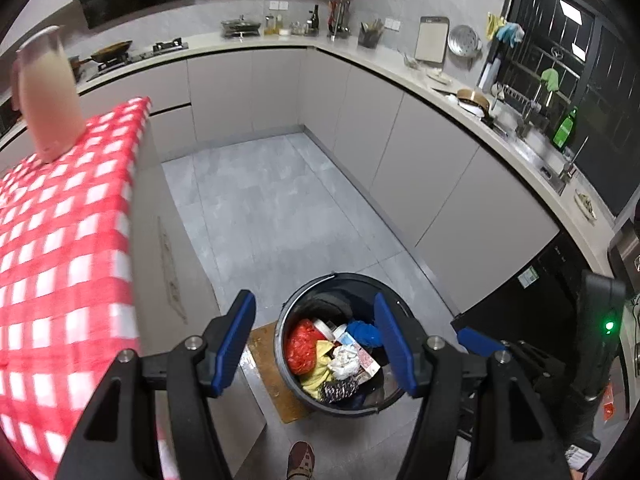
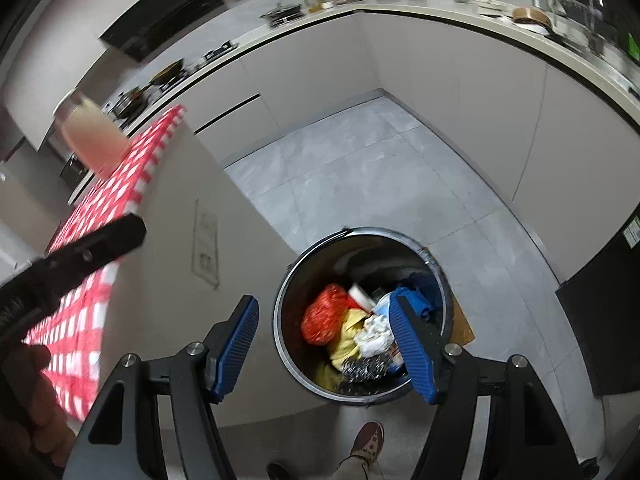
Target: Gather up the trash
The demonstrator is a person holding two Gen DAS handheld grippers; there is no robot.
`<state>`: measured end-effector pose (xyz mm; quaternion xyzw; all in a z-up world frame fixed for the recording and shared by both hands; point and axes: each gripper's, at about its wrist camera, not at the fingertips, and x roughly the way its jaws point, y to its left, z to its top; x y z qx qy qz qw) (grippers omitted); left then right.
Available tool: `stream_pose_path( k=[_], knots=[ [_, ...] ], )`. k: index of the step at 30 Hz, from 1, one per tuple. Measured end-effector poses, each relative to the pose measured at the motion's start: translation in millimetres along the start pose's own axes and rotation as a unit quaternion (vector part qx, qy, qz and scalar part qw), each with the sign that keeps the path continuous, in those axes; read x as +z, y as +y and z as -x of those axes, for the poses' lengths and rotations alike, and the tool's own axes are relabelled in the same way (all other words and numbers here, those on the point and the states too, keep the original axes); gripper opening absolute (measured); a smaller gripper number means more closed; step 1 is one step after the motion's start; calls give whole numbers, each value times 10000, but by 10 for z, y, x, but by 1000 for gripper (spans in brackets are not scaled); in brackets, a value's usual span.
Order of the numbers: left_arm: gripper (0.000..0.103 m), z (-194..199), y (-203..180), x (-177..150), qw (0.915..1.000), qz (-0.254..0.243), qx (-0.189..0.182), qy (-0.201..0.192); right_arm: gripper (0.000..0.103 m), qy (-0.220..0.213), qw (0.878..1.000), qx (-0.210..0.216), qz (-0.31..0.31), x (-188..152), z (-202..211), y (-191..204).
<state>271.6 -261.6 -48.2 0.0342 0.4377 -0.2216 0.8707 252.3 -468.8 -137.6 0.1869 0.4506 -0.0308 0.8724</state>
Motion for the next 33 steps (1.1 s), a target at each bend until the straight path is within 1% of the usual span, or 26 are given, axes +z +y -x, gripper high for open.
stream_pose_path(
  k=[2, 5, 6, 8, 12, 14, 16, 18, 20, 22, 24, 27, 31, 33],
  knots=[
    [69, 178, 66, -54, 9999, 60, 39, -87, 70, -13, 9999, 27, 98, -62, 92, 132],
    [70, 405, 172, -170, 9997, 118, 66, -196, 70, -99, 9998, 19, 180, -177, 244, 308],
    [71, 511, 226, -246, 9996, 166, 55, -240, 70, -134, 9997, 16, 205, -233, 309, 379],
    [76, 713, 325, -412, 9992, 205, 71, -339, 70, -226, 9994, -5, 251, -367, 443, 519],
    [81, 1065, 482, -729, 9985, 301, 243, -395, 70, -399, 9988, -106, 278, -788, 816, 855],
    [88, 1244, 550, -880, 9977, 378, 312, -462, 70, -504, 9977, -195, 400, -1014, 1043, 1030],
    [88, 1433, 586, -1015, 9968, 388, 394, -583, 70, -610, 9964, -335, 488, -1195, 1254, 1134],
    [90, 1602, 602, -1121, 9954, 347, 553, -708, 70, -720, 9951, -393, 545, -1398, 1486, 1259],
    [92, 1756, 603, -1229, 9940, 330, 656, -808, 71, -838, 9936, -438, 619, -1523, 1660, 1331],
    [92, 1872, 591, -1320, 9928, 354, 746, -872, 73, -1053, 9899, -579, 752, -1655, 1869, 1427],
    [93, 1977, 569, -1424, 9915, 410, 828, -912, 77, -1213, 9864, -667, 890, -1743, 2032, 1494],
    [95, 2080, 533, -1561, 9894, 573, 972, -918, 80, -1367, 9834, -627, 1016, -1802, 2234, 1529],
    [95, 2138, 433, -1749, 9852, 851, 1171, -915, 80, -1355, 9837, -458, 1095, -1842, 2347, 1443],
    [95, 2157, 357, -1834, 9840, 1029, 1167, -872, 81, -1274, 9843, -413, 1153, -1870, 2381, 1363]
  ],
)
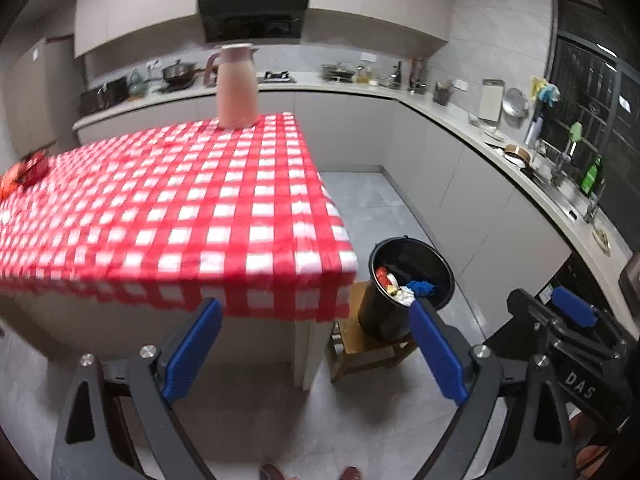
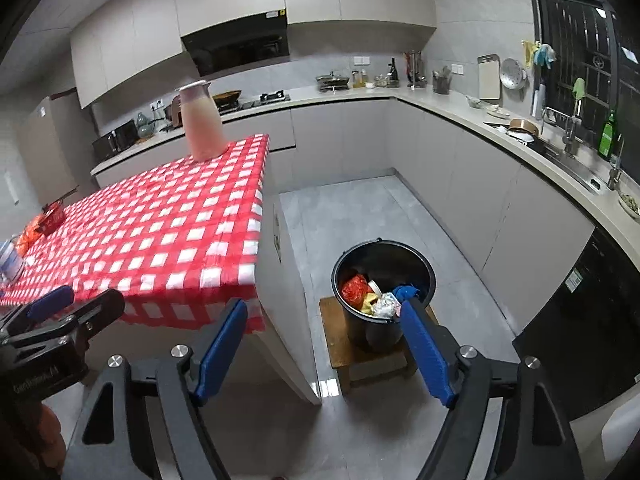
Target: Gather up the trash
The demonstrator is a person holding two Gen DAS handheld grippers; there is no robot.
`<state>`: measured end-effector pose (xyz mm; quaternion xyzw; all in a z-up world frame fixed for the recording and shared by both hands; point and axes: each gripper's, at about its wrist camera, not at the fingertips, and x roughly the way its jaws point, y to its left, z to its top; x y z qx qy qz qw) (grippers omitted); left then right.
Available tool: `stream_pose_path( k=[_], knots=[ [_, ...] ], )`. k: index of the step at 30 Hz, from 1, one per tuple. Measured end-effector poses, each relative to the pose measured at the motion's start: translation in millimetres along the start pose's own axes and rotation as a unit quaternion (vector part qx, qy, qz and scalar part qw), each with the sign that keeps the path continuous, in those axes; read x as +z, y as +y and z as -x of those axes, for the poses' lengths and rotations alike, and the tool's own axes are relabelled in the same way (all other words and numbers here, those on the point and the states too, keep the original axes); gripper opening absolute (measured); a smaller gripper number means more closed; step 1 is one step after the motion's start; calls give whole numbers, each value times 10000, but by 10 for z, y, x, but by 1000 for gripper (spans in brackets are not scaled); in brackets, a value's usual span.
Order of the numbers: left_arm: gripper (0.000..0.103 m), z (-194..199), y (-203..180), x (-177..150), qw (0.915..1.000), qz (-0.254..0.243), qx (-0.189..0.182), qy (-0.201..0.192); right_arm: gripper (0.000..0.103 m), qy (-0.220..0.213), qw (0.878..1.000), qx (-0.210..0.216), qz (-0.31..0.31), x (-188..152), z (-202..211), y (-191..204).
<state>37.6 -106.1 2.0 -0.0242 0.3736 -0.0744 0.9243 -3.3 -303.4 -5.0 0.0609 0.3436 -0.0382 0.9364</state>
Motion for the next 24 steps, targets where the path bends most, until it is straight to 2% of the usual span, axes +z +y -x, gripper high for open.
stream_pose_path(
  k=[5, 14, 24],
  knots=[
    [95, 95, -165, -136, 9997, 232, 99, 3, 81, 52, 9998, 187, -31, -96, 111, -210],
    [95, 247, -376, -334, 9992, 259, 299, -52, 81, 57, 9989, 448, 149, -188, 228, -383],
    [95, 301, -436, -341, 9987, 265, 427, -117, 81, -2, 9983, 538, 206, -165, 258, -426]
  ],
)
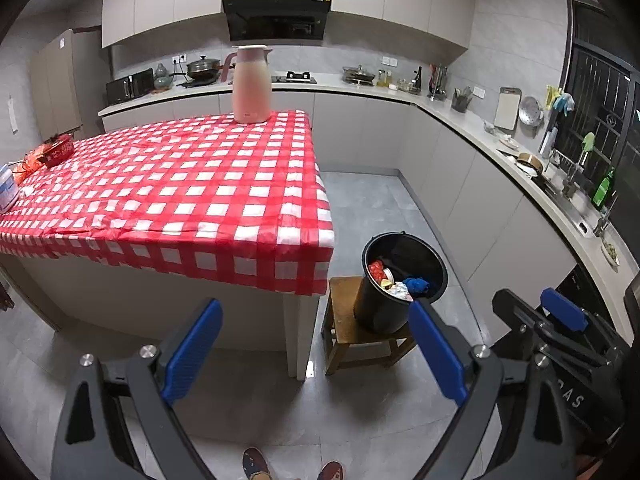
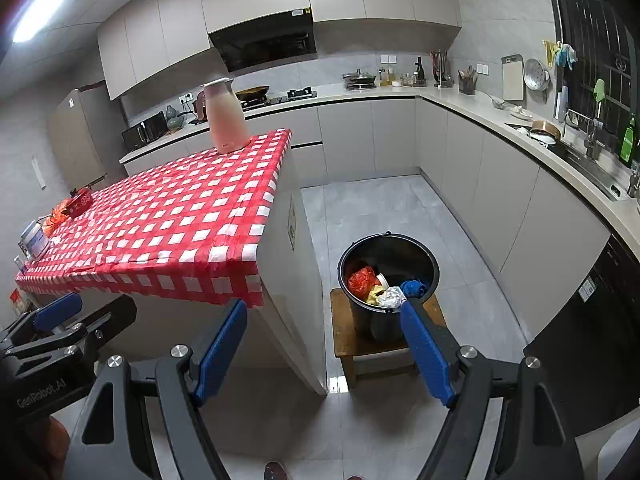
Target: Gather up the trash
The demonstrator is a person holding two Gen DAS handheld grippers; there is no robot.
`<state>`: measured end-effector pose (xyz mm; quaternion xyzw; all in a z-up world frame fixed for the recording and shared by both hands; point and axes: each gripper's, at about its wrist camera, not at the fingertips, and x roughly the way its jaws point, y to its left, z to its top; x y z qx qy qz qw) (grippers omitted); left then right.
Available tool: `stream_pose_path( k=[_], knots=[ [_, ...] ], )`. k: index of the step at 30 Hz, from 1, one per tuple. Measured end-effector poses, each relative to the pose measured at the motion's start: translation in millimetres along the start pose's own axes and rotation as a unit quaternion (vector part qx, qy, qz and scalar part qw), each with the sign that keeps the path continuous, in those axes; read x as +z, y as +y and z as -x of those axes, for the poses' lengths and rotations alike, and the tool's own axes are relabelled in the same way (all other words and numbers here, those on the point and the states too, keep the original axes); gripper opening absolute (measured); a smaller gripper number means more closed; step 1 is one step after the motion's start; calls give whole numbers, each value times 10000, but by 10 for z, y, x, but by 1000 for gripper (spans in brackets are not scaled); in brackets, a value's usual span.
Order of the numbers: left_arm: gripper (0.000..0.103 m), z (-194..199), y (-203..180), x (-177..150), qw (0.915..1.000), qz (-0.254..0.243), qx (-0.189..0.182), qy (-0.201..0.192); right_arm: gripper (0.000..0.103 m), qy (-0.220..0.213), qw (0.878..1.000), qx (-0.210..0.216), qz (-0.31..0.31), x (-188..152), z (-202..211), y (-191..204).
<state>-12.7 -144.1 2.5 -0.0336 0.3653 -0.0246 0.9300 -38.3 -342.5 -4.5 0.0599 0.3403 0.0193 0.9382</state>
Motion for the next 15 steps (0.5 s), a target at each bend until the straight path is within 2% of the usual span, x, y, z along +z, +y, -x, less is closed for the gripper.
stream_pose_path(
  k=[15],
  knots=[
    [95, 8, -20, 22, 10000, -41, 52, -17, 81, 40, 10000, 21, -21, 7, -41, -12]
  ],
)
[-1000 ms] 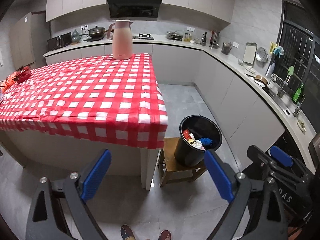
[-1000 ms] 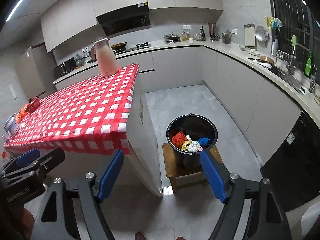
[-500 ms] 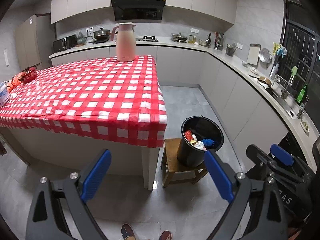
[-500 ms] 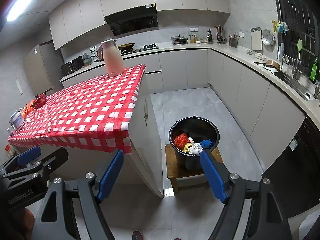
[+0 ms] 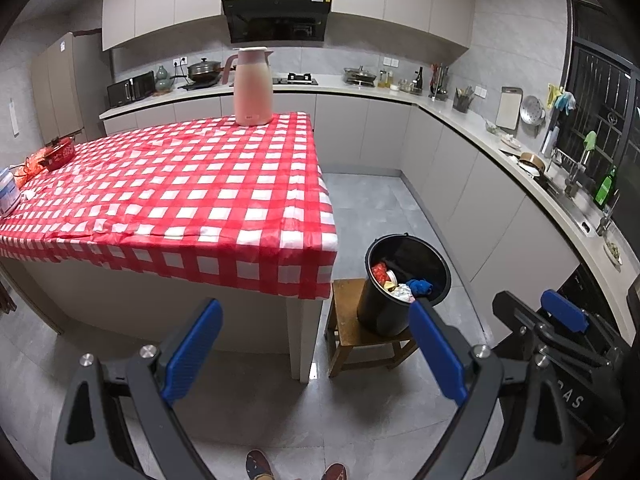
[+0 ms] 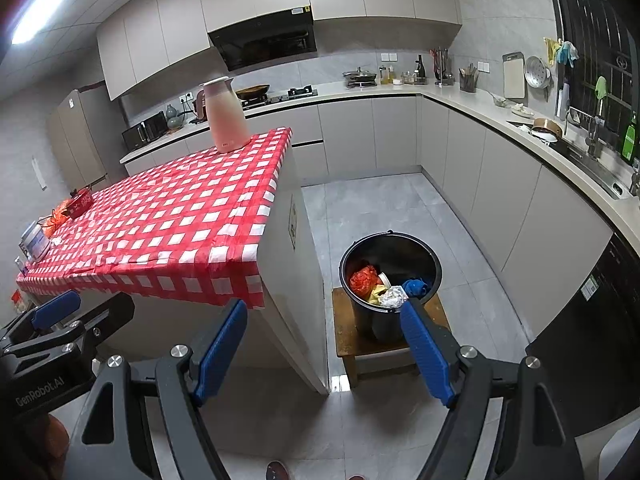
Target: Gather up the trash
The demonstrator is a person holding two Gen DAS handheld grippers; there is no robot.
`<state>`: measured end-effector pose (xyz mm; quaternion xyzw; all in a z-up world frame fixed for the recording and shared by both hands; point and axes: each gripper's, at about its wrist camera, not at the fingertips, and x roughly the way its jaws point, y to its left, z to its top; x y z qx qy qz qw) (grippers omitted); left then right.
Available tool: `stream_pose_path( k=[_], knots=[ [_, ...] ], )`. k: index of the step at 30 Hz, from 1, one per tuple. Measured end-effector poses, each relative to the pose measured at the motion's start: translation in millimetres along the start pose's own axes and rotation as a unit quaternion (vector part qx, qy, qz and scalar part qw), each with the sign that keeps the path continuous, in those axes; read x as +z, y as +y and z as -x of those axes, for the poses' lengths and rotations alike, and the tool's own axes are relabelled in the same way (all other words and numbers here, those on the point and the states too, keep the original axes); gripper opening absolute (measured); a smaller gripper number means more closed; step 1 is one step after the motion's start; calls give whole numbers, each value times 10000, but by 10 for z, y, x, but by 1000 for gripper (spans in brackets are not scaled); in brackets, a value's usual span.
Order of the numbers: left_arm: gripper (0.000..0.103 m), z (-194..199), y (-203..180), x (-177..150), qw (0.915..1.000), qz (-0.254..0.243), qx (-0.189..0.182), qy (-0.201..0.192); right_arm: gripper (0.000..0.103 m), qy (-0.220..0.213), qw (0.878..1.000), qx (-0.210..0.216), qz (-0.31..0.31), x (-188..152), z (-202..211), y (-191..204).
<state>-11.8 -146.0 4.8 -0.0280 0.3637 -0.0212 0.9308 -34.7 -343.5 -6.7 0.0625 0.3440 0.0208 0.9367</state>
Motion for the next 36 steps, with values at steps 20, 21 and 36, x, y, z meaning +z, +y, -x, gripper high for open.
stream_pose_path(
  k=[20, 21, 36],
  knots=[
    [95, -18, 34, -3, 9999, 21, -104, 67, 81, 0, 10000, -30, -45, -14, -47, 54],
    [95, -23, 31, -2, 9999, 19, -105, 68, 81, -1, 10000, -38, -58, -22, -50, 59],
    [94, -33, 34, 20, 9988, -61, -481, -49, 81, 14, 9998, -146, -119, -72, -42, 72]
  ],
)
